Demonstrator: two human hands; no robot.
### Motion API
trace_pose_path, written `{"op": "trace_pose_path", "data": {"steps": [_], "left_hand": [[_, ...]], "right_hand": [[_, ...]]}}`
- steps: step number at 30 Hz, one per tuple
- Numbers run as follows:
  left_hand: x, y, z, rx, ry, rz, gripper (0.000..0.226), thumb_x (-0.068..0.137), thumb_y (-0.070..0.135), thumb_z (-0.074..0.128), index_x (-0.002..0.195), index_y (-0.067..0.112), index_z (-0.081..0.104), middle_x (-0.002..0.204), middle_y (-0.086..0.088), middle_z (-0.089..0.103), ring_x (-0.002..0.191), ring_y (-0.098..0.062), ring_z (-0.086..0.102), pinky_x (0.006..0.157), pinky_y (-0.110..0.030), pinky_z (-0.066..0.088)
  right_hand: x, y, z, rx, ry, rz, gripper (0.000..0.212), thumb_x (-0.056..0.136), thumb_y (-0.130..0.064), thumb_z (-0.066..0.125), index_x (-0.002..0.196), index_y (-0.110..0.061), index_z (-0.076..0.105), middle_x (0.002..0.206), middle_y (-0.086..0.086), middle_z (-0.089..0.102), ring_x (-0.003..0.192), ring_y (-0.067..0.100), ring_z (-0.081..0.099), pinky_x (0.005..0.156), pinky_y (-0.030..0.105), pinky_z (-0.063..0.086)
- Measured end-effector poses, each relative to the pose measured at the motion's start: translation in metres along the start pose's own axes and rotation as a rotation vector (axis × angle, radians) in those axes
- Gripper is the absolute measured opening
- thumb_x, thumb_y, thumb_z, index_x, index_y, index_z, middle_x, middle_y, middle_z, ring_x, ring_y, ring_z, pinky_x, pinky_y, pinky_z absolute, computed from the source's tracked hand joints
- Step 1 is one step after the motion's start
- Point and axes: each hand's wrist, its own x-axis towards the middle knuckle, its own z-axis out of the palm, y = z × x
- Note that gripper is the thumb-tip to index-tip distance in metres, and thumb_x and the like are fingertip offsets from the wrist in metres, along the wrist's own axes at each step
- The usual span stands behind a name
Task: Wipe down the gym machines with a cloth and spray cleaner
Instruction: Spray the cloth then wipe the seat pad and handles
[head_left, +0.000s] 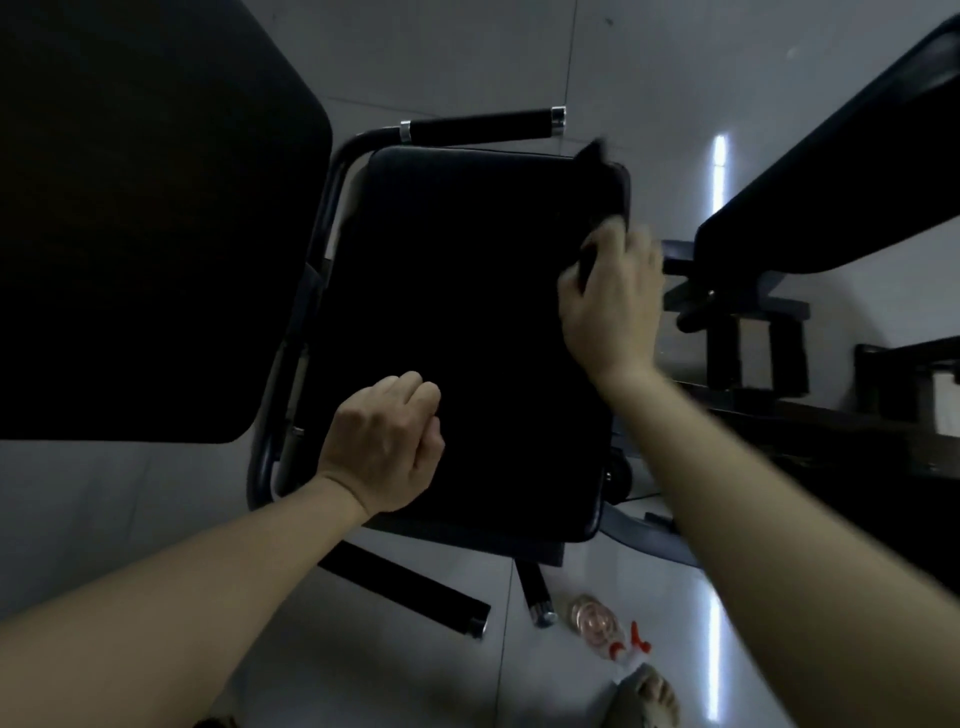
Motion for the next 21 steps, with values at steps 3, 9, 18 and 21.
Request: {"op": "trace_pose_path", "data": {"steps": [3,9,18,21], "left_hand": [[0.001,0.003,-0.001,0.011,0.002,0.0,0.017,0.091,0.025,0.043,0.081,0.011,0.047,0.076,-0.006,0.044,0.062,-0.027,0.045,0.053,-0.034,0.034],[0.001,0.003,-0.001,0.018,-0.003,-0.004,0.017,0.09,0.024,0.042,0.08,0.011,0.046,0.076,-0.007,0.043,0.062,-0.026,0.043,0.052,-0.034,0.032],[0.0,0.002,-0.001,0.013,0.013,0.022,0.017,0.089,0.024,0.043,0.082,0.01,0.048,0.076,-0.005,0.044,0.061,-0.022,0.041,0.057,-0.029,0.026],[0.001,0.004,-0.002,0.02,0.03,0.013,0.016,0.088,0.023,0.044,0.082,0.01,0.048,0.075,-0.007,0.045,0.061,-0.025,0.044,0.056,-0.029,0.026]], "right_hand": [[-0.114,-0.01,-0.034,0.01,-0.134,-0.033,0.026,0.082,-0.025,0.058,0.104,-0.011,0.052,0.1,0.011,0.048,0.093,0.03,0.046,0.077,0.042,0.042],[-0.075,-0.008,-0.018,-0.129,-0.088,-0.142,0.029,0.083,-0.028,0.056,0.107,-0.011,0.054,0.101,0.016,0.049,0.092,0.035,0.05,0.073,0.043,0.04],[0.032,-0.016,0.009,-0.21,0.018,-0.002,0.027,0.091,-0.022,0.049,0.117,-0.015,0.053,0.113,0.016,0.052,0.101,0.033,0.05,0.084,0.043,0.043],[-0.059,-0.023,-0.014,-0.155,-0.091,-0.17,0.026,0.092,-0.028,0.052,0.115,-0.015,0.055,0.109,0.015,0.051,0.099,0.034,0.049,0.083,0.042,0.039]]}}
